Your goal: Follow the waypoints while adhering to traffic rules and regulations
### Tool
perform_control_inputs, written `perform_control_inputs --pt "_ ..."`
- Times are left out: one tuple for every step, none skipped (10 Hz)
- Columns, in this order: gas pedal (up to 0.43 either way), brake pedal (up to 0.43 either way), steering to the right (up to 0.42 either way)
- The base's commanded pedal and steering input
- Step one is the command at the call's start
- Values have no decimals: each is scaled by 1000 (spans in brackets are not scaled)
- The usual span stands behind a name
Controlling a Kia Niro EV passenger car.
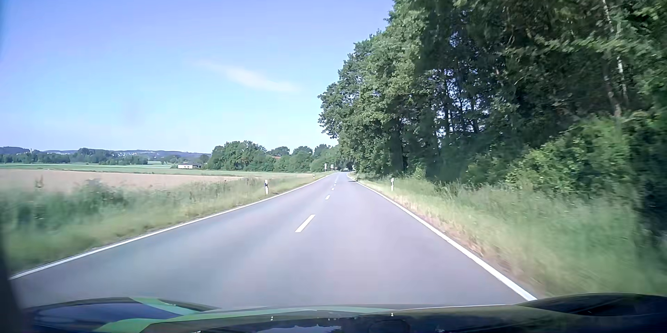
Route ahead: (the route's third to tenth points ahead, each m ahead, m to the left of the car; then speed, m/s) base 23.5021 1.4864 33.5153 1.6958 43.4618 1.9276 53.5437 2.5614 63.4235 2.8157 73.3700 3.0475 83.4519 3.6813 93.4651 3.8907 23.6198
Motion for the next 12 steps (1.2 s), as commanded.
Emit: perform_control_inputs --pt "248 0 -7" --pt "228 0 -7" --pt "220 0 -7" --pt "220 0 -7" --pt "220 0 -7" --pt "220 0 -7" --pt "220 0 -7" --pt "220 0 -7" --pt "220 0 -7" --pt "220 0 -7" --pt "220 0 -7" --pt "220 0 -5"
